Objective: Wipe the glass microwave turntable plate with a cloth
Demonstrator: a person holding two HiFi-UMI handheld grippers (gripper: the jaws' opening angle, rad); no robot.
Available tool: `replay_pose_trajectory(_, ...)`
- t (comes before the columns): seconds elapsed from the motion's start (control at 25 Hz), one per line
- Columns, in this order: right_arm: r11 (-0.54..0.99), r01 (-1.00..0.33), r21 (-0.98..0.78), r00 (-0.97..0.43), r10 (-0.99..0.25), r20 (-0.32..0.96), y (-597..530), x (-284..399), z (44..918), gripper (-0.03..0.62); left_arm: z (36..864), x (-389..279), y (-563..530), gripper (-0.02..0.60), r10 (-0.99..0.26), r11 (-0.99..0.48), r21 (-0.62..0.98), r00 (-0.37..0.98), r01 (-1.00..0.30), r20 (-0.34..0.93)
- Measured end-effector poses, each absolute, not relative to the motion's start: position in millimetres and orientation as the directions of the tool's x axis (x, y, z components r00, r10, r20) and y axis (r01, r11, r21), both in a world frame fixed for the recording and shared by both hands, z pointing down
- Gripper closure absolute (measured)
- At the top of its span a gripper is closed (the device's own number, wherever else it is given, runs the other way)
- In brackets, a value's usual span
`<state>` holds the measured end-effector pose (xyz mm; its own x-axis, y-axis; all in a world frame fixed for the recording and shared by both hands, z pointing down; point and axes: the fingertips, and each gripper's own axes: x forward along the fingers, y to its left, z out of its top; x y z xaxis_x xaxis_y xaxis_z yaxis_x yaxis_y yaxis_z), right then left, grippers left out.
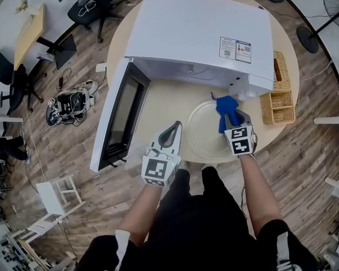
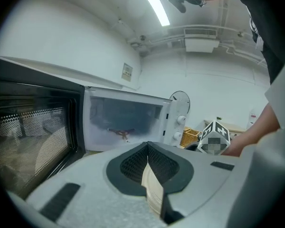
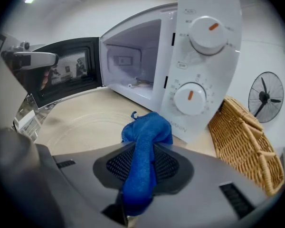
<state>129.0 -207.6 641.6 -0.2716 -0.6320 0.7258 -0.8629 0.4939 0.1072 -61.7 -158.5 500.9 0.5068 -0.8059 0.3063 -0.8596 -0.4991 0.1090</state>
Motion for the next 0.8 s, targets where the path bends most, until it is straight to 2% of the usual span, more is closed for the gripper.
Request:
replay_pose_trajectory(0.24, 0.447, -0.885, 0.128, -0.233, -0.664, 0.710, -192.8, 136.5, 633.5, 0.500, 500.0, -58.8, -153.5, 0.575, -0.805, -0.494, 0.127, 0.508, -0.860, 0.306)
replay_pose_trajectory(0.52, 0.550, -0.831, 0.083, -0.391, -0.682, 0.618, -163.4, 71.7, 591.6, 0.500, 486.2, -61.8, -146.3, 0.575, -0.820, -0.488, 0.117, 0.500, -0.865, 0.279)
replay_pose_trajectory(0.8, 0.644, -0.764, -0.038, -0.516, -0.575, 0.635, -136.0, 12.6, 603.7, 0.500, 486.6, -73.6, -128.2, 0.575, -0.830, -0.456, 0.153, 0.481, -0.877, 0.283)
